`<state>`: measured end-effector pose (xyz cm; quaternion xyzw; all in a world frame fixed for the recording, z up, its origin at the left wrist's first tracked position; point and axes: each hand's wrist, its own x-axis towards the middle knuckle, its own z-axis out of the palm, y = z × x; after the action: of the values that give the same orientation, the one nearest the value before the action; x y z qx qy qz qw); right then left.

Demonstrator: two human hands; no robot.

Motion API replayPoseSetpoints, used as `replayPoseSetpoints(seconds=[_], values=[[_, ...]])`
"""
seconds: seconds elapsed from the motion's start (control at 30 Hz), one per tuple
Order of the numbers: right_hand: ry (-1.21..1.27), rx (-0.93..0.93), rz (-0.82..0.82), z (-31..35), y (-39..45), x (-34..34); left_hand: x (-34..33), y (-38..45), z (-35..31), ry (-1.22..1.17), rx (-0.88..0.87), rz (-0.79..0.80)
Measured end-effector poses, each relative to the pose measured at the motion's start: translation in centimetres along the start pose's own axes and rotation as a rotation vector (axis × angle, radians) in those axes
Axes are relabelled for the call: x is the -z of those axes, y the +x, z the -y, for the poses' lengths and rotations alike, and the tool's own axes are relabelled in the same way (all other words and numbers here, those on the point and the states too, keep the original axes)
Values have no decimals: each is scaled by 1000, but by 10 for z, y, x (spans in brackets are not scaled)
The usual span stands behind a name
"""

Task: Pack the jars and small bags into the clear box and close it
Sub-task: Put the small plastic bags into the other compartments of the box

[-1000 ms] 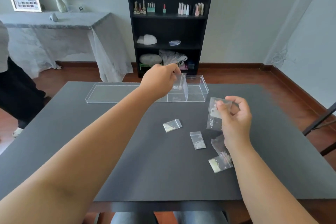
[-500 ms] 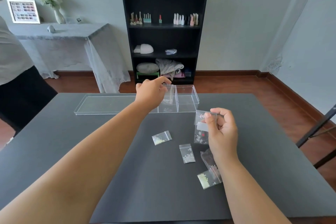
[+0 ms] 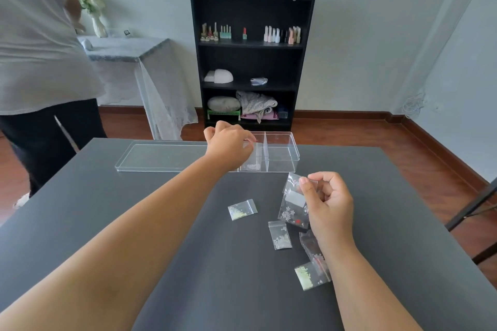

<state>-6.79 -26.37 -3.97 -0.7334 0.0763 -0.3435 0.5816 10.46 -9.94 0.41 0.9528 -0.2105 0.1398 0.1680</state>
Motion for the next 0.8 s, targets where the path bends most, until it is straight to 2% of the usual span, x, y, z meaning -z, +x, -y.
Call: replayPoseSetpoints(seconds=[0.1, 0.23, 0.4, 0.57, 0.8], values=[[28, -12, -24, 2, 1, 1, 4, -7, 3, 42, -4, -20], [107, -98, -89, 11, 9, 4, 6, -39, 7, -19, 31, -85], [103, -35, -52, 44, 55, -10, -3, -83, 20, 21, 71, -97], [-83, -60, 120, 44, 113, -56, -9, -95, 28, -26, 44, -51], [-471, -113, 451, 22, 135, -95, -11, -98, 29, -51, 8, -60]])
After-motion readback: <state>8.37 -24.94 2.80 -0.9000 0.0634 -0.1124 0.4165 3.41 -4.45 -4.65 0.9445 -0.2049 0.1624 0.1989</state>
